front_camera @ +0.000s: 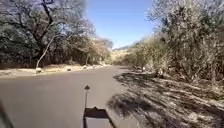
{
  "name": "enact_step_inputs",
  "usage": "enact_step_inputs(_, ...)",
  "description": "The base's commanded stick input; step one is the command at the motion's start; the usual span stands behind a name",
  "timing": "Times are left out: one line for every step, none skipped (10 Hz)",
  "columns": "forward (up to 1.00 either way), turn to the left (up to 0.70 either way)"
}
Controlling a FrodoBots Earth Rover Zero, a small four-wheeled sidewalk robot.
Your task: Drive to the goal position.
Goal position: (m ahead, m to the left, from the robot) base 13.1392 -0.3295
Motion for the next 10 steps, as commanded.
enact_step_inputs(1.00,0.00)
enact_step_inputs(1.00,0.00)
enact_step_inputs(1.00,0.00)
enact_step_inputs(1.00,0.00)
enact_step_inputs(1.00,0.00)
enact_step_inputs(1.00,0.00)
enact_step_inputs(1.00,0.00)
enact_step_inputs(1.00,0.00)
enact_step_inputs(1.00,0.00)
enact_step_inputs(1.00,0.00)
